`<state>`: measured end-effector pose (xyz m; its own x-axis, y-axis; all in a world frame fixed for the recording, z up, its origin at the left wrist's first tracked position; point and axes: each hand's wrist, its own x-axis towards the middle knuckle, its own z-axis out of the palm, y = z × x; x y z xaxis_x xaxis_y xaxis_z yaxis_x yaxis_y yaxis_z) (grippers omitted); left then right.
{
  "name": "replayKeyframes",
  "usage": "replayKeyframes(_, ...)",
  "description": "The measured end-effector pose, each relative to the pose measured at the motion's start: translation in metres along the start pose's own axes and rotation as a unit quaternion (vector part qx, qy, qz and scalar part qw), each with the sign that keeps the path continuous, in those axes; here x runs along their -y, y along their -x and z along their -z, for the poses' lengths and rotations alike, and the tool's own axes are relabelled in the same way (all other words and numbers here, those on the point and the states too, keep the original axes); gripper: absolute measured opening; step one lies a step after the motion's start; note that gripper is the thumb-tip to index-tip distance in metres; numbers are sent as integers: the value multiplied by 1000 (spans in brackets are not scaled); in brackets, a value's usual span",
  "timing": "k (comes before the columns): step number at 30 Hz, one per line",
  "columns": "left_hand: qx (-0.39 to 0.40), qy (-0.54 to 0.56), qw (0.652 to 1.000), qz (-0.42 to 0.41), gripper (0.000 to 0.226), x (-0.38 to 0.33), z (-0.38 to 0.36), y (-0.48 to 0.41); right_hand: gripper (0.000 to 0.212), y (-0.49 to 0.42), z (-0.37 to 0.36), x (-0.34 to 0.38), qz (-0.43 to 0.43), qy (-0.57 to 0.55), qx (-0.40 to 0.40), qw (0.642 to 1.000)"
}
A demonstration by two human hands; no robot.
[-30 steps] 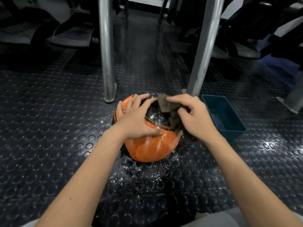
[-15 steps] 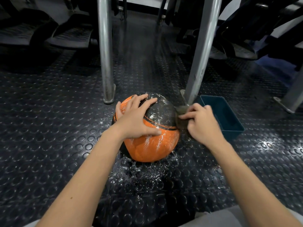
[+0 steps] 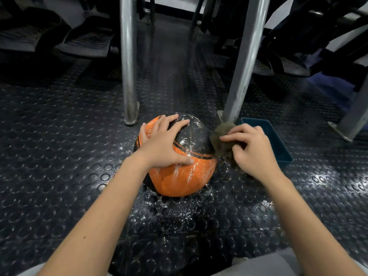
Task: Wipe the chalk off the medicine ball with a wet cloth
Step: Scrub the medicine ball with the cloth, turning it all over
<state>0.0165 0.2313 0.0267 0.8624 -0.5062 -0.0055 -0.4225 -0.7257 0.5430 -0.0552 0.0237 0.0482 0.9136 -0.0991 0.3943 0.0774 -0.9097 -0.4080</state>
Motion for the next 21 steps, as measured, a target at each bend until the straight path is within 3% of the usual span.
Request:
replayKeyframes(2,-1,-3,1000,2,100,-1,0,0,40,3,-2,15,53,-64,-7,997)
replayKeyframes(4,-6,0,1000,2,100,0,0,1,40,9,-15,19,83,-80,44,992)
replayKeyframes(7,0,2,1000,-1,99,-1,0,1,37,9,-24,3,26,-18,76,997)
replayKeyframes(10,4,0,1000,-5,100,0,-1,1,34,5,-12,-5,-18,42,28,999)
replayKeyframes(12,3,2,1000,-1,100,0,-2,1,34,5,-8,4,39,-7,-22,999)
replayKeyframes(14,1,-1,1000,0,100,0,-1,1,34,8,-17,12,80,-45,-3,996)
replayKeyframes(18,2,1,1000,0,100,0,-1,0,33,10,-29,-1,6,9,49,999)
replayKeyframes(21,5,3,1000,-1,100,0,-2,0,34,4,-17,-7,-44,52,12,998)
